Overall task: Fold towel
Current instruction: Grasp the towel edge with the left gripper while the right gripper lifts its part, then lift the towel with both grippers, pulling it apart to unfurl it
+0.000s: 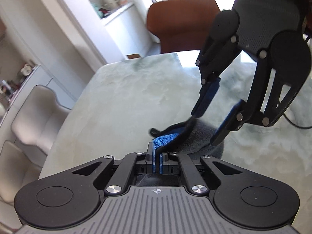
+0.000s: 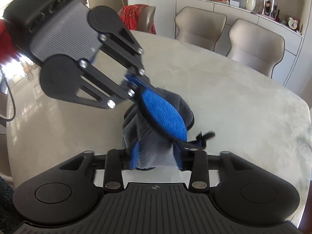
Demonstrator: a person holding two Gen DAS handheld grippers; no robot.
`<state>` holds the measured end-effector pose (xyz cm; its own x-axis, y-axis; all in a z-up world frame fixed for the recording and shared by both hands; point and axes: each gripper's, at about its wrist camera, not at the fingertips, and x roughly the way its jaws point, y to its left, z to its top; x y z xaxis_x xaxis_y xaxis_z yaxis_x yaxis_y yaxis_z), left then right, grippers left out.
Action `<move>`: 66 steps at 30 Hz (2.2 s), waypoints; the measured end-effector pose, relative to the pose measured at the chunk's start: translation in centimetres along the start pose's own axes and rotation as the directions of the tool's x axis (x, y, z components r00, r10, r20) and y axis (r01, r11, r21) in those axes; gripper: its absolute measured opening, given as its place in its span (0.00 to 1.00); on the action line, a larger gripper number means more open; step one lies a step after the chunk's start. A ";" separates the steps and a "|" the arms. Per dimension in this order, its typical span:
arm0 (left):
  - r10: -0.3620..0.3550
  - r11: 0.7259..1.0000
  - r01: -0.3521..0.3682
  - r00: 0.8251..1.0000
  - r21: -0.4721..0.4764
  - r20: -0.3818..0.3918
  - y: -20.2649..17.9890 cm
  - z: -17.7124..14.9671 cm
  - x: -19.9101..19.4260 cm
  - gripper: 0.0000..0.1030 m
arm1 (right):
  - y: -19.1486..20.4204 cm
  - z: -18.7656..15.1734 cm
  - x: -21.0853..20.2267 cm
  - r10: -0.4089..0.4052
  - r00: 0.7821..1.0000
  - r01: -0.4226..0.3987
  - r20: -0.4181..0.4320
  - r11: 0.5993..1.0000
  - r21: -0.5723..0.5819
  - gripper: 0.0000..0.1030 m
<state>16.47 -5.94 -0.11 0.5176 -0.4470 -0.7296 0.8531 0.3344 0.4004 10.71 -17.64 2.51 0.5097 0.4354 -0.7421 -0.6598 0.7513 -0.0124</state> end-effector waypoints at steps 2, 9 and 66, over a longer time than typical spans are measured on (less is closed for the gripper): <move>0.044 0.998 -0.044 0.999 -0.034 -0.001 0.4 -0.7 -1.7 0.03 | -0.1 0.1 0.1 -0.004 1.000 0.004 -0.002 1.000 -0.029 0.54; 0.093 0.991 -0.094 0.995 -0.099 -0.023 1.0 -2.7 -5.6 0.03 | -0.9 0.0 3.4 -0.052 0.998 0.041 -0.041 0.971 -0.235 0.54; 0.068 0.951 -0.105 0.989 -0.290 -0.134 -0.1 -7.8 -9.3 0.05 | -1.6 3.0 4.7 0.066 0.993 -0.102 -0.095 0.888 -0.449 0.08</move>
<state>11.08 4.71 2.33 0.5614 -0.3076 -0.7682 0.7383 0.6056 0.2971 15.81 -15.28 1.02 0.4100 0.4350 -0.8017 -0.8857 0.3998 -0.2360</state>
